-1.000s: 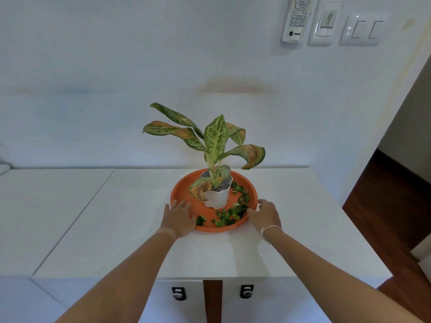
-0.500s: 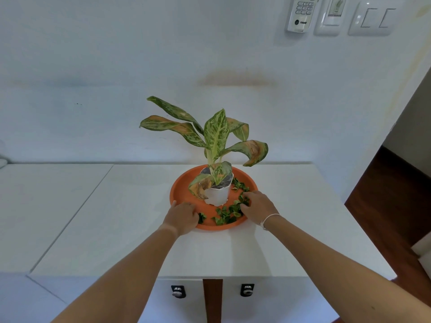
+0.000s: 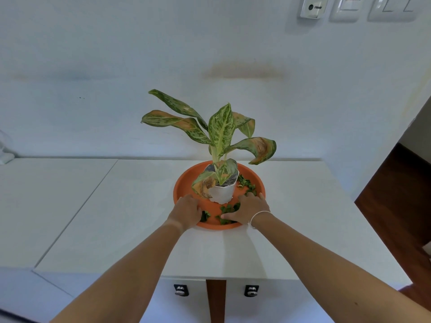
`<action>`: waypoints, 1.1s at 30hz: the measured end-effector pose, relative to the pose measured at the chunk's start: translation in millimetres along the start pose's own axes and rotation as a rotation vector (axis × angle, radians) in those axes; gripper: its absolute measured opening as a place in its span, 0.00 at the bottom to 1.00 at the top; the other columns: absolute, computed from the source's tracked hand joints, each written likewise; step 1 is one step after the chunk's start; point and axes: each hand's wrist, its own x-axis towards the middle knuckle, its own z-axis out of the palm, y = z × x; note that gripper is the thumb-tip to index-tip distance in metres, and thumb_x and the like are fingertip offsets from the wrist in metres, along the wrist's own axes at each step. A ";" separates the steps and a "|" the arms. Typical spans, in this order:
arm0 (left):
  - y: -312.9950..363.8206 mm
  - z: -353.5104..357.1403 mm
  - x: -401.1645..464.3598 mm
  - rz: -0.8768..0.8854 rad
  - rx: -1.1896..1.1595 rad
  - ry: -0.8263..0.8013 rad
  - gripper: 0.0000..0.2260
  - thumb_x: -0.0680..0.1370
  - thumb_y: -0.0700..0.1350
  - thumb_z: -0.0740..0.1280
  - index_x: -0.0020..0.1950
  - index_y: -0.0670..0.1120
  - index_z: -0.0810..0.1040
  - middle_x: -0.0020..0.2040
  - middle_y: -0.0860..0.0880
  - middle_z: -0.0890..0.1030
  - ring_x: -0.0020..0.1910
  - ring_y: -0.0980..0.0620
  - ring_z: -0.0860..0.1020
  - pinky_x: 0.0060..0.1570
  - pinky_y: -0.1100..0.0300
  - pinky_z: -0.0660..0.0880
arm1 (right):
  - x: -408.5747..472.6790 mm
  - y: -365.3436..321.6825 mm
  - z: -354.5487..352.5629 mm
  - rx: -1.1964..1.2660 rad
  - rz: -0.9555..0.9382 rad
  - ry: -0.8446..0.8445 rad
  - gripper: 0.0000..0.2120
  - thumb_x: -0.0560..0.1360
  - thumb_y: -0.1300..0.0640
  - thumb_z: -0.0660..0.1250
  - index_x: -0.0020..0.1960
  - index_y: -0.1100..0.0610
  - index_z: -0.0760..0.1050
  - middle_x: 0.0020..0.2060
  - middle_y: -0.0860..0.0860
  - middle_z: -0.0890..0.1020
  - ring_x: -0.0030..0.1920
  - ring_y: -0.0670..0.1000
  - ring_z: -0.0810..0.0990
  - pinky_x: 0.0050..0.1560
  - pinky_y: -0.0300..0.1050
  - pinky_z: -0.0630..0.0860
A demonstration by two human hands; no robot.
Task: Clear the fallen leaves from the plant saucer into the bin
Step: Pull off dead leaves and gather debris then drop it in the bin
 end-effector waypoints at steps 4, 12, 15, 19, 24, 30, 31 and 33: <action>3.3 0.6 0.0 0.047 0.017 0.046 0.14 0.80 0.41 0.55 0.58 0.39 0.77 0.59 0.41 0.75 0.55 0.44 0.77 0.57 0.55 0.75 | 2.2 -2.9 3.0 0.003 -0.013 0.038 0.42 0.67 0.30 0.63 0.72 0.55 0.64 0.68 0.56 0.70 0.68 0.56 0.69 0.72 0.51 0.62; 3.3 0.3 0.0 0.026 0.015 0.020 0.14 0.79 0.45 0.58 0.49 0.38 0.80 0.49 0.42 0.81 0.44 0.48 0.78 0.48 0.56 0.76 | 6.1 -11.5 10.2 0.166 -0.075 0.016 0.29 0.72 0.46 0.69 0.70 0.51 0.69 0.66 0.54 0.71 0.68 0.57 0.67 0.66 0.51 0.71; 2.5 1.6 -0.3 0.022 -0.061 -0.037 0.13 0.75 0.49 0.65 0.42 0.39 0.79 0.43 0.44 0.80 0.41 0.49 0.78 0.39 0.60 0.74 | 5.9 -15.2 11.1 0.183 -0.098 0.011 0.25 0.74 0.52 0.68 0.70 0.52 0.70 0.66 0.55 0.71 0.67 0.57 0.69 0.65 0.50 0.72; 6.5 -0.3 -3.6 0.030 -0.107 -0.066 0.14 0.73 0.48 0.69 0.31 0.48 0.70 0.37 0.50 0.73 0.36 0.53 0.72 0.33 0.66 0.65 | 2.6 -18.8 9.6 0.166 -0.184 0.028 0.21 0.77 0.61 0.63 0.70 0.52 0.71 0.67 0.55 0.72 0.65 0.57 0.73 0.64 0.47 0.73; 13.4 -0.4 -7.1 0.053 -0.128 -0.079 0.12 0.73 0.37 0.66 0.30 0.47 0.72 0.37 0.49 0.75 0.36 0.52 0.74 0.34 0.65 0.70 | 0.4 -24.9 8.5 0.165 -0.249 0.006 0.19 0.78 0.67 0.58 0.64 0.56 0.77 0.64 0.56 0.76 0.63 0.57 0.75 0.64 0.44 0.71; 16.7 5.3 -7.5 0.042 -0.137 -0.083 0.10 0.72 0.31 0.61 0.34 0.42 0.76 0.34 0.46 0.77 0.34 0.49 0.73 0.34 0.61 0.69 | -1.0 -18.7 11.3 0.236 -0.194 0.013 0.16 0.75 0.70 0.58 0.56 0.61 0.81 0.59 0.57 0.80 0.57 0.57 0.78 0.59 0.45 0.76; 17.9 5.9 -7.3 0.037 -0.144 -0.083 0.10 0.72 0.31 0.61 0.34 0.42 0.74 0.32 0.46 0.75 0.33 0.49 0.71 0.32 0.64 0.66 | -1.0 -17.2 11.2 0.281 -0.166 0.021 0.16 0.75 0.70 0.58 0.54 0.61 0.82 0.58 0.57 0.81 0.56 0.57 0.79 0.58 0.45 0.76; 21.7 4.7 -8.1 0.029 -0.185 -0.070 0.09 0.72 0.29 0.60 0.34 0.39 0.73 0.30 0.48 0.72 0.32 0.50 0.69 0.28 0.69 0.63 | -1.3 -14.5 9.4 0.418 -0.090 0.046 0.17 0.74 0.70 0.58 0.52 0.61 0.83 0.56 0.54 0.82 0.55 0.55 0.80 0.57 0.42 0.76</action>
